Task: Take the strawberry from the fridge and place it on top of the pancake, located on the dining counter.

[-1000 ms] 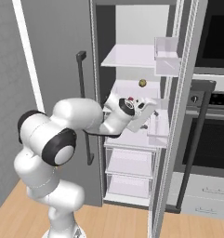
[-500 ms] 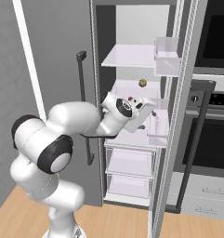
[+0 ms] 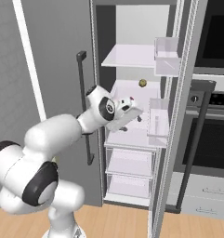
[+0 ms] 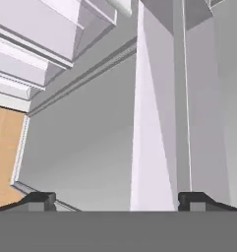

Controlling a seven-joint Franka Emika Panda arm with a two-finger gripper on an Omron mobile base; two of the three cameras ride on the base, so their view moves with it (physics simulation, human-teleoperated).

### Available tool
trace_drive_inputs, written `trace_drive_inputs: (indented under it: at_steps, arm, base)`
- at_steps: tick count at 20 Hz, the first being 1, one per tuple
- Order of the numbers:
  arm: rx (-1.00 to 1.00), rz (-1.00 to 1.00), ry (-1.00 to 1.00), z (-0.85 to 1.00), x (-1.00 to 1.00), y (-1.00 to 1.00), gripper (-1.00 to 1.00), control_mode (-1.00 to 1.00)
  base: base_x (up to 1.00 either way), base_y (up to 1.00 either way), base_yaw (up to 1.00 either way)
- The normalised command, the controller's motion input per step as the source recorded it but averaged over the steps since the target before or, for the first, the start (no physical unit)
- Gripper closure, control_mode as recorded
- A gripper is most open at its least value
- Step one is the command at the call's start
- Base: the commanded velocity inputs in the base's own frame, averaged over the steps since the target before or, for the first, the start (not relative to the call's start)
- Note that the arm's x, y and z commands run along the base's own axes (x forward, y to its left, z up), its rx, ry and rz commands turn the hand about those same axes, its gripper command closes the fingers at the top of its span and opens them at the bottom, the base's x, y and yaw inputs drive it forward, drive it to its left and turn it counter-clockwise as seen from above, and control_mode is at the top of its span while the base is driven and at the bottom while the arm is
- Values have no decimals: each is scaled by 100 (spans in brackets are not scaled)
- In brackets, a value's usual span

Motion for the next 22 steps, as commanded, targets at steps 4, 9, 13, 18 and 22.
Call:
trace_drive_inputs:
  at_steps: [4,9,13,18,22]
  arm:
    - [50,-35,0,3,-86,88,-100,-100]
    - [35,-21,0,20,-100,87,-100,-100]
    - [43,0,-2,31,-100,79,-100,-100]
    - [11,14,-9,46,-74,66,-100,-100]
    - [-2,3,-20,6,-44,67,-100,-100]
  base:
    - [0,0,0]
    - [0,0,0]
    - [0,0,0]
    - [0,0,0]
    - [0,0,0]
